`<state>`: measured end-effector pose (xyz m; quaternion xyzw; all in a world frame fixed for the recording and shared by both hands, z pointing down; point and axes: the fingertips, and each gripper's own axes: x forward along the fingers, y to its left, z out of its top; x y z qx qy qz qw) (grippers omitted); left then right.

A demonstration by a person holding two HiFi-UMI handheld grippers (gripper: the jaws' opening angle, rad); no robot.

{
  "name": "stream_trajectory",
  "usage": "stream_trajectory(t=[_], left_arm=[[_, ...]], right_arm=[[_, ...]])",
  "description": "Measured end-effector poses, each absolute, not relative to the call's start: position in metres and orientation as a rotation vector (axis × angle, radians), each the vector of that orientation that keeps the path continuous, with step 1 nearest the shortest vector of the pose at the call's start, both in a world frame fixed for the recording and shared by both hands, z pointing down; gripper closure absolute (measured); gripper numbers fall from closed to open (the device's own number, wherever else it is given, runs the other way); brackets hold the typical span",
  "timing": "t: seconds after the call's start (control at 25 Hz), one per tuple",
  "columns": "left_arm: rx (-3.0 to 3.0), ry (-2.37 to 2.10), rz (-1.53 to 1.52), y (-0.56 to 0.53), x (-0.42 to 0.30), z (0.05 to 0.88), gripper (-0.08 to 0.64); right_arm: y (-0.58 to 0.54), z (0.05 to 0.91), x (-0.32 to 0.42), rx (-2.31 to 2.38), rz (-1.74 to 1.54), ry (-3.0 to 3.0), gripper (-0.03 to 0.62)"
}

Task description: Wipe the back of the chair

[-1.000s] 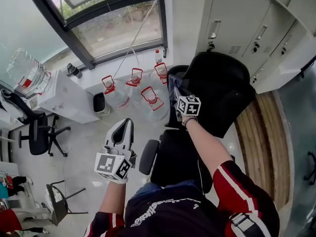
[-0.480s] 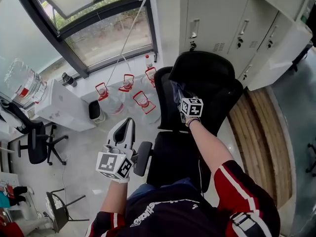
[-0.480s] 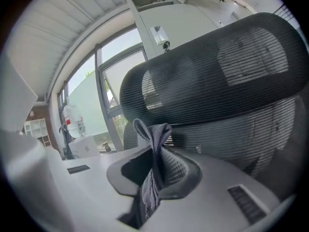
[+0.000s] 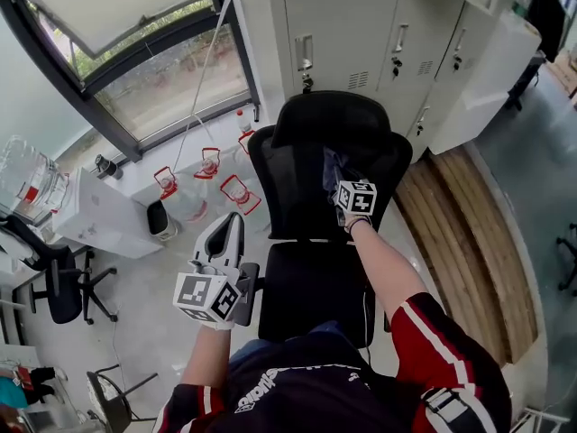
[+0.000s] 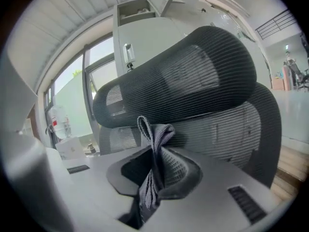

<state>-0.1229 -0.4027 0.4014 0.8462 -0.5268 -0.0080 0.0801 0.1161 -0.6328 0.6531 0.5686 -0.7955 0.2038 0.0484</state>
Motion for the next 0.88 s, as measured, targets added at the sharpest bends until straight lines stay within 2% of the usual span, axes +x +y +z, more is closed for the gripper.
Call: stream_trajectory(t=[0.6,0.88], left_arm=[[2.648,-1.35,0.035,-0.408,-0.029,0.404,0.535],[2.69,-1.287,0.054,-0.407,0.0,0.403,0.535]], right_arm=[[-0.586,0.674,0.329,2.06,0.61,-2.128,0.534],[-0.553,0.686,0.386,2.14,0.62,-2.039,0.534]])
